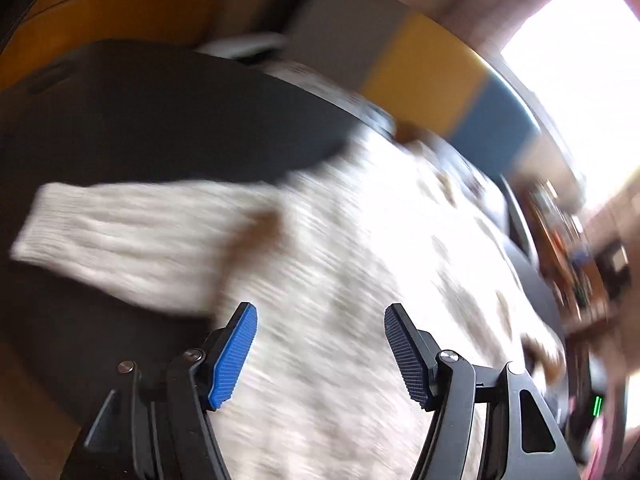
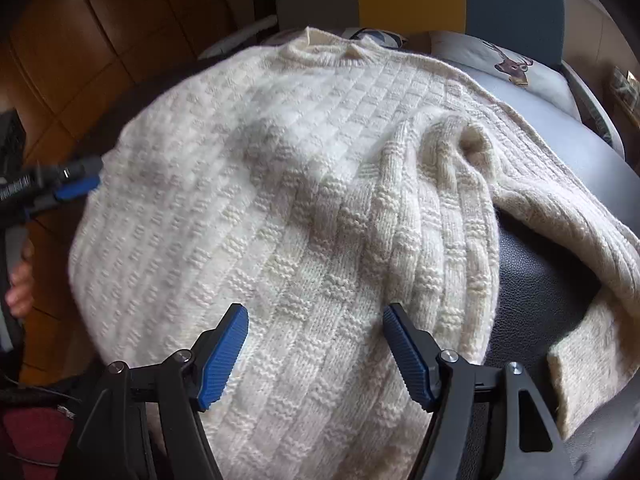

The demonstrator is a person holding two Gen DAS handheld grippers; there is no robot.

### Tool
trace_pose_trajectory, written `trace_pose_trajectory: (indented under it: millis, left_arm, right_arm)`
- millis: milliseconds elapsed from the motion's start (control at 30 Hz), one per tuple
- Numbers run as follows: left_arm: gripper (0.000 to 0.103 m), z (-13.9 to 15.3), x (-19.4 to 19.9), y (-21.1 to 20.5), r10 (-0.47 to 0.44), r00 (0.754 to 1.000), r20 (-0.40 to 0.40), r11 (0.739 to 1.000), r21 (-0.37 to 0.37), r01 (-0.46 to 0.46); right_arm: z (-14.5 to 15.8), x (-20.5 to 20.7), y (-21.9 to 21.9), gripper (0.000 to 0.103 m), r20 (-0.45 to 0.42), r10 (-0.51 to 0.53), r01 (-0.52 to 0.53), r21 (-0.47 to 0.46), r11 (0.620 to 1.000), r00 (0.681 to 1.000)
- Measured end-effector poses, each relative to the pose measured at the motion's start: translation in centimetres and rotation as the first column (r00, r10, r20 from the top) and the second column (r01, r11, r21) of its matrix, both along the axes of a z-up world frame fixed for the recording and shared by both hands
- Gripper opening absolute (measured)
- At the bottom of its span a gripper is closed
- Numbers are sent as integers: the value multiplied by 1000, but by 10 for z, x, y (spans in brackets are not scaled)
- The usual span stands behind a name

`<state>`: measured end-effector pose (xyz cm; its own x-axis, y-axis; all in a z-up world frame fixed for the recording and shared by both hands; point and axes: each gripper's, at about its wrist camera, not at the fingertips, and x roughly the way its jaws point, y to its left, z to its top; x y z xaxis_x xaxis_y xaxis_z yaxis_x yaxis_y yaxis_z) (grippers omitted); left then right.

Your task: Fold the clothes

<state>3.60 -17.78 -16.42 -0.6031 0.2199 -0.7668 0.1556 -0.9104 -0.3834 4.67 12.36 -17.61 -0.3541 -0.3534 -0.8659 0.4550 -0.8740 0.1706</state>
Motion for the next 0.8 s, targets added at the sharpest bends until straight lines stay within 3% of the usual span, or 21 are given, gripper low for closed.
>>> trace_pose_trajectory:
  millis: [33, 167, 300, 367, 533, 700, 800]
  left_arm:
    - [67, 0, -1, 12, -34, 999, -6, 999, 8, 34]
    - [67, -10, 9, 75, -214, 976, 32, 970, -107, 217]
    - [68, -28, 15, 102, -267, 958, 109, 955, -105, 278]
    - [73, -32, 15, 117, -282, 952, 118, 933, -196, 300]
    - [87, -39, 27, 155, -351, 925, 147, 863, -332, 381]
    - [99, -43, 25, 165, -387, 915, 116, 857, -321, 403]
    - [100, -42, 16, 167, -386, 917, 100, 863, -313, 397]
  right_arm:
    - [5, 5, 3, 72, -19, 2, -2, -11, 1000, 1000]
    - [11, 27, 9, 72, -53, 48, -50, -47, 998, 997]
    - [-16, 37, 16, 72, -20, 58, -58, 22, 998, 998]
    - [-18, 43, 23, 71, -49, 66, -63, 58, 996, 997]
    - [-21, 39, 45, 71, -45, 5, -1, 102, 995, 999]
    - [-22, 36, 63, 71, -29, -83, 86, 130, 988, 996]
    - [-22, 40, 65, 71, -22, -115, 117, 149, 982, 993]
